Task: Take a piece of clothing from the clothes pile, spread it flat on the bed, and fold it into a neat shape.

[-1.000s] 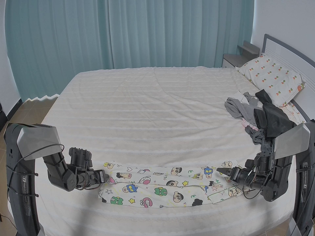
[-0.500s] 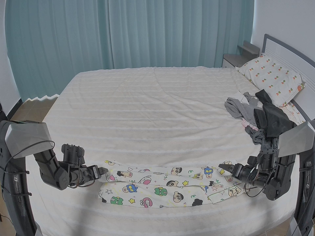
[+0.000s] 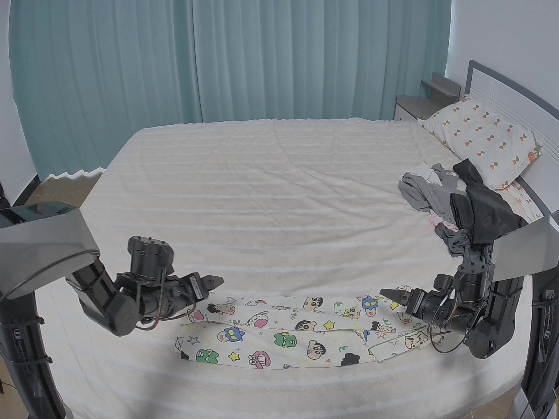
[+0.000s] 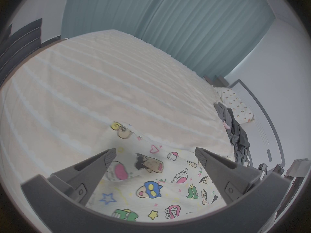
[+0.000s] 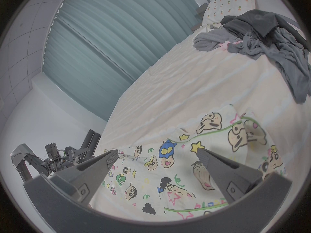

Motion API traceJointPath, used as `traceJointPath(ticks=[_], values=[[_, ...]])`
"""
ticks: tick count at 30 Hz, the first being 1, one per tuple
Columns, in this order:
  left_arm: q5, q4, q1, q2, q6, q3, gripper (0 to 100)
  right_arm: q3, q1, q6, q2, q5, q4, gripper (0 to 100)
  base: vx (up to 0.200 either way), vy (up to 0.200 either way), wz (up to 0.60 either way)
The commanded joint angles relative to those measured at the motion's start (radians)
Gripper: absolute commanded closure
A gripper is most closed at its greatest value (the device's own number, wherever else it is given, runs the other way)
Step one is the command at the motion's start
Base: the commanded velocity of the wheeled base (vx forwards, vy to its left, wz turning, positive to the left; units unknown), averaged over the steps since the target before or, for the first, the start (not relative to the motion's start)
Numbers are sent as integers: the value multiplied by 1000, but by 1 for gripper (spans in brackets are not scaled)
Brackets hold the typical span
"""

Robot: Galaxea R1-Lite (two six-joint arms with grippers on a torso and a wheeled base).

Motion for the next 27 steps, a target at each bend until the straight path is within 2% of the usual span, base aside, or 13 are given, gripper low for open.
traceJointPath(ticks=[1,5,9,14,23,27], values=[[86,44,-78,158,-6,-111,0,-28,31,-3,79,-2,-10,0,0,0,0],[103,84,-78,189,60,-126,0,-31,31,-5,97,-2,-10,0,0,0,0],[166,125,-75,201,80,-133,0,-39,31,-8,116,-2,-10,0,0,0,0],[198,220,-67,200,142,-134,0,-35,31,-8,120,-2,-10,0,0,0,0],[240,292,-59,187,147,-131,0,-31,26,-10,137,-2,-9,0,0,0,0],[234,297,-24,123,141,-113,0,-26,25,-10,136,-4,-9,0,0,0,0]])
